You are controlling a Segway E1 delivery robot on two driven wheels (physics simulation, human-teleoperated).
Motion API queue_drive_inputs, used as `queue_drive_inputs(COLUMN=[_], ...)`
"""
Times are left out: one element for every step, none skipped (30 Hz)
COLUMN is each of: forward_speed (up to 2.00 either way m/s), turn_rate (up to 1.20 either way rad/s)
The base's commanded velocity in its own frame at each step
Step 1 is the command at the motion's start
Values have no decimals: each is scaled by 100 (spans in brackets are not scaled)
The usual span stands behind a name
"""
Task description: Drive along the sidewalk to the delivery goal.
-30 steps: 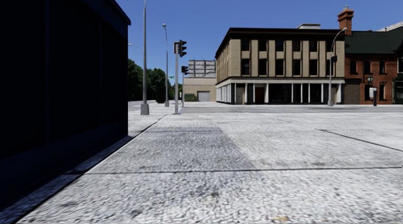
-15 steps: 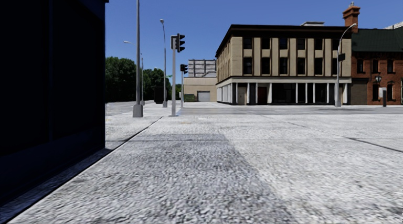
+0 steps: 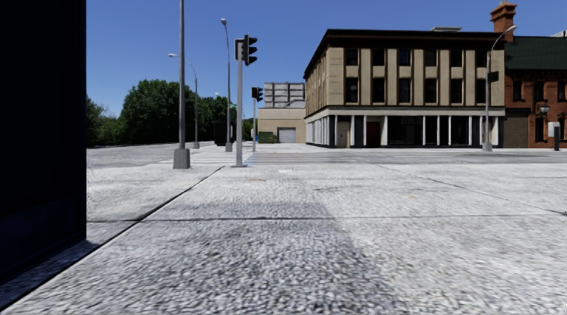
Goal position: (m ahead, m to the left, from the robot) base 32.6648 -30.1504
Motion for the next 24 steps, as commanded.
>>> queue_drive_inputs(forward_speed=[200, 200, 200, 200, 200, 200, 200, 200, 200, 200, 200, 200, 200, 200, 200, 200, 200, 200, 200, 200, 200, 200, 200, 200], turn_rate=[0, 0, 0, 0, 0, 0, 0, 0, 0, 0, 0, 0, 0, 0, 0, 0, 0, 0, 0, 0, 0, 0, 0, 0])
